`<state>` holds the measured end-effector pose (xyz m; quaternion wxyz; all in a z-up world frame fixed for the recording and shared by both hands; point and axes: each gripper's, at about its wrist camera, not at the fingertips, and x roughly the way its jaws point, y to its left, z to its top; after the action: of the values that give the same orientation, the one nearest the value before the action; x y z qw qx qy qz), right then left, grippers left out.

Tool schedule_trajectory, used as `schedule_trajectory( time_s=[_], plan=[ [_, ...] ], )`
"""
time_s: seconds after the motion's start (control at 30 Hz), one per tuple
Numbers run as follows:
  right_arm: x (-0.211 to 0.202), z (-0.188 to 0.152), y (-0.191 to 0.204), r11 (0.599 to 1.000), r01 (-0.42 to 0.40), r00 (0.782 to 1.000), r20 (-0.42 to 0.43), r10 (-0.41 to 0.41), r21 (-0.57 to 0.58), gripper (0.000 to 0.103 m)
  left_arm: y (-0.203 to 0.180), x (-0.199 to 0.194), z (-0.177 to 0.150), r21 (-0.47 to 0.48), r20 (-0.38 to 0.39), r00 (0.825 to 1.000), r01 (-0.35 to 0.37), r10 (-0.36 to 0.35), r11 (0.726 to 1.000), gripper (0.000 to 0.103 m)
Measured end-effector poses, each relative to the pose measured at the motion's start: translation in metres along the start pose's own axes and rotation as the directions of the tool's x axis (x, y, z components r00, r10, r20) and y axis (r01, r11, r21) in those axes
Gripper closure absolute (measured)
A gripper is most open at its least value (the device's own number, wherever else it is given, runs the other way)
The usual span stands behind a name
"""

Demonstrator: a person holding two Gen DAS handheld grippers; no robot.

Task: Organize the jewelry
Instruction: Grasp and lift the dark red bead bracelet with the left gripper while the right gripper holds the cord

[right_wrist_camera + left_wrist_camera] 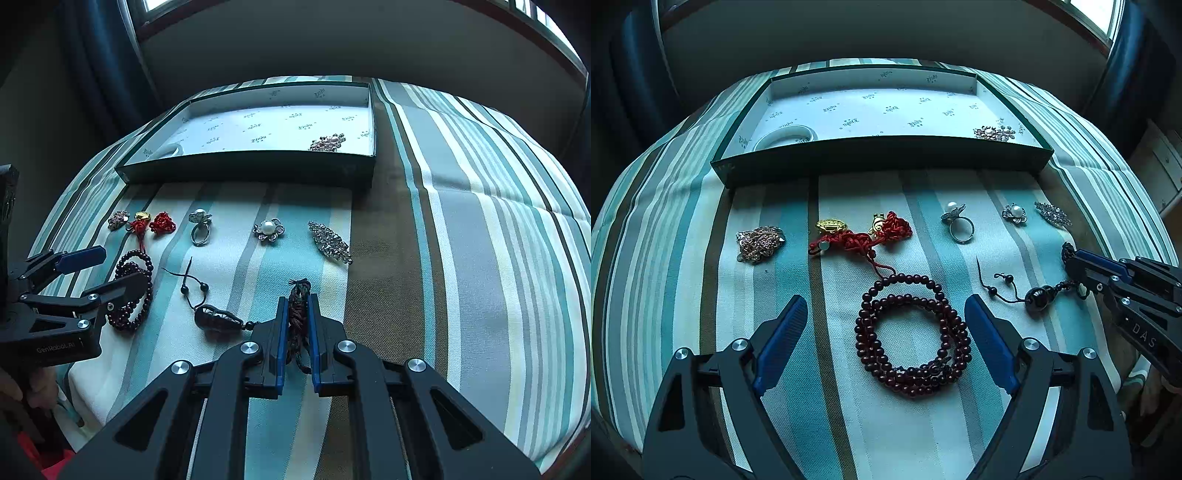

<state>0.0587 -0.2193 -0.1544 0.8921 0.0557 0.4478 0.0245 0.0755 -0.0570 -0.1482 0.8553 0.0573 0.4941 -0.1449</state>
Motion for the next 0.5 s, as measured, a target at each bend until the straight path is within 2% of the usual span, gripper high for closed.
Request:
schedule_trajectory(
  time_s=[0.1, 0.3, 0.37, 0.5],
  plan=[
    [0.0004, -0.0005, -0.0003, 1.0, -0.002, 1.0, -0.001, 0.002, 0.002, 0.093, 0.0003, 0.0025, -0.0014, 0.002, -0.011, 1.0, -0.004, 0.004, 1.0, 0.017],
    [0.0014, -0.0013, 0.0006, 1.0, -0.006, 1.0, -0.005, 0.006, 0.0, 0.093, 0.0014, 0.0028, -0.0065, 0.036, -0.02, 0.999, -0.029, 0.029, 0.999, 0.037],
    [0.0016, -0.0015, 0.0007, 1.0, -0.006, 1.0, -0.005, 0.006, 0.0, 0.093, 0.0015, 0.0009, -0.0074, 0.043, -0.018, 1.0, -0.022, 0.023, 0.999, 0.042],
    [0.0026, -0.0029, 0.0025, 1.0, -0.008, 1.0, -0.008, 0.008, -0.004, 0.093, 0.0037, -0.0024, -0.0084, 0.05, -0.01, 1.0, -0.013, 0.013, 0.999, 0.058]
  ],
)
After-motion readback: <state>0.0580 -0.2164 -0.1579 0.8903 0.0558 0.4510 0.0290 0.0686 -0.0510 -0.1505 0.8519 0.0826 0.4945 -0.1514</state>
